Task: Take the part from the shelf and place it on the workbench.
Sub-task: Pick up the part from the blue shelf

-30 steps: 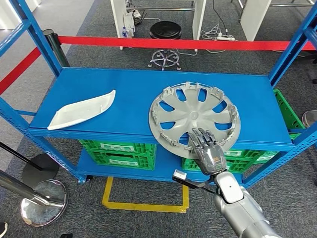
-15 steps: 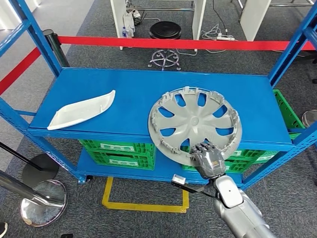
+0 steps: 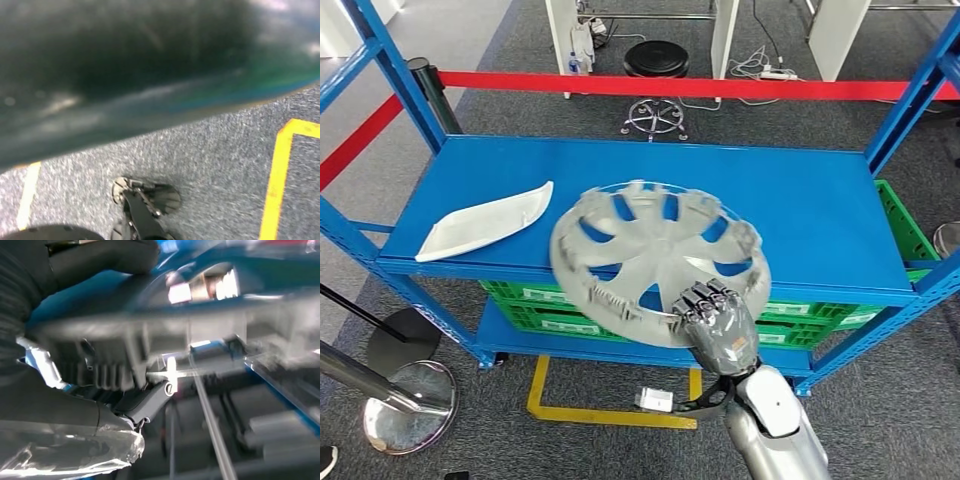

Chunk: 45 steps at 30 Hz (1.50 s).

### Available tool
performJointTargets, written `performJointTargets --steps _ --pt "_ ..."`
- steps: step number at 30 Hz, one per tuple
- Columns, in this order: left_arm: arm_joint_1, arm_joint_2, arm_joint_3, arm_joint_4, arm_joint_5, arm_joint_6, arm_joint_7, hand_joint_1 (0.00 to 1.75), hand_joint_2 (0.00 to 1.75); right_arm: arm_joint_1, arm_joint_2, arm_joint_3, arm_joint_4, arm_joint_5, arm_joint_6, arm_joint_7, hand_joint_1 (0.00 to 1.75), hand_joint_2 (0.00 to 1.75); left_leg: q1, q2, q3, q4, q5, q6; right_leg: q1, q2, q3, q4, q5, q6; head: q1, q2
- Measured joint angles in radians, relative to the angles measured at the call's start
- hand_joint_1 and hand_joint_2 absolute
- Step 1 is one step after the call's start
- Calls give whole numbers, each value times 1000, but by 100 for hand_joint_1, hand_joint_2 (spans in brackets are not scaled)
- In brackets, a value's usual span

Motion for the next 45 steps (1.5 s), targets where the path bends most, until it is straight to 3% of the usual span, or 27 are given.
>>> performJointTargets --steps 7,10,14,22,45 --pt "2 -9 12 0 0 18 -1 0 0 56 53 -34 -216 -7 1 27 175 175 0 -2 0 0 0 0 0 -2 1 0 -1 0 1 0" --pt "2 -10 19 0 0 22 -1 0 0 71 71 -59 -257 -29 1 -28 175 175 -1 -2 0 0 0 0 -1 -2 1 0 0 1 1 0" --pt "2 -10 25 0 0 26 -1 0 175 85 112 -101 -306 -54 1 -123 175 175 -2 -2 0 0 0 0 -1 -2 1 0 0 1 0 0" --pt "2 -11 36 0 -1 31 -3 0 175 112 153 -133 -378 -100 1 -178 175 175 -2 -2 0 0 0 0 -1 -2 1 0 0 1 1 0" --pt "1 -16 45 0 -25 45 -56 0 175 168 155 -122 -451 -186 2 -172 175 175 -4 -2 0 1 0 0 -4 -2 1 -1 1 2 0 0"
